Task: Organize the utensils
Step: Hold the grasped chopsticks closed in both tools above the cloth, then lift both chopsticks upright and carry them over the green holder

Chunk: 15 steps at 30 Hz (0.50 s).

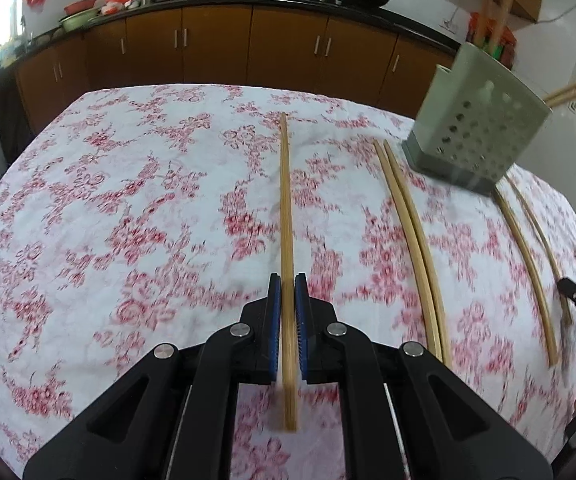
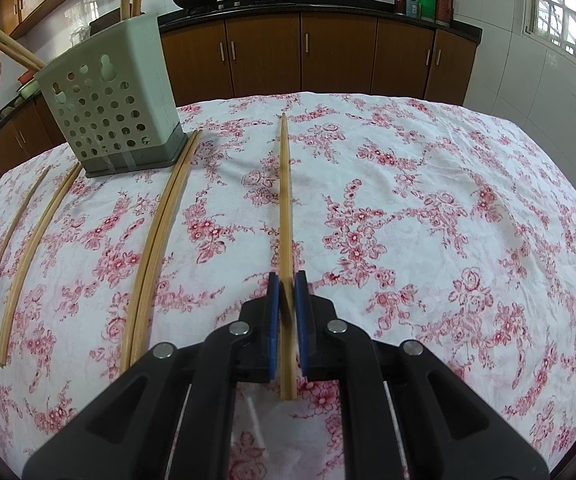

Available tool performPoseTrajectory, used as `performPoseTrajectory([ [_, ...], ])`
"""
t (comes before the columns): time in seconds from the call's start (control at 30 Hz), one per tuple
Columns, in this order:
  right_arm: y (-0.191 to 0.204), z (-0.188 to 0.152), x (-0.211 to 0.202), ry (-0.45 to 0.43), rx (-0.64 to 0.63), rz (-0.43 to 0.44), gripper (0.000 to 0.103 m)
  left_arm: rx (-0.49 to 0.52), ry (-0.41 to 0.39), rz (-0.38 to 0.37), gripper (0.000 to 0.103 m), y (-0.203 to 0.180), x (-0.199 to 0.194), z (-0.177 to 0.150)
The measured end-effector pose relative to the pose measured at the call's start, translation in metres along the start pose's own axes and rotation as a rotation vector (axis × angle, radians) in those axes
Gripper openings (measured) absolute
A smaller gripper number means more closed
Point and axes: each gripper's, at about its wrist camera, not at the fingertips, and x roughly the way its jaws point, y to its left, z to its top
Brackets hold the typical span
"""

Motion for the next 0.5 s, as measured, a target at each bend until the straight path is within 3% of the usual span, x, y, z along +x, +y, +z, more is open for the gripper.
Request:
performPoseTrajectory([
  [0.2,-0.001,0.001,-0.002,0.0,0.0,0.0,0.008,0.05,0.003,0.035,0.008,-0.007,-0.003,-0.004],
  [0.3,-0.005,0.009,-0.021,-0.062,0.019,0.001,0.008,0.088,-0.004,0.031,0.008,-0.01,-0.009,-0.002],
  [0.5,-0.011,0.04,-0.077,-0.24,0.031,-0.004,0.008,0.1,-0.175,-0.012,0.008,-0.016,-0.064,0.031],
])
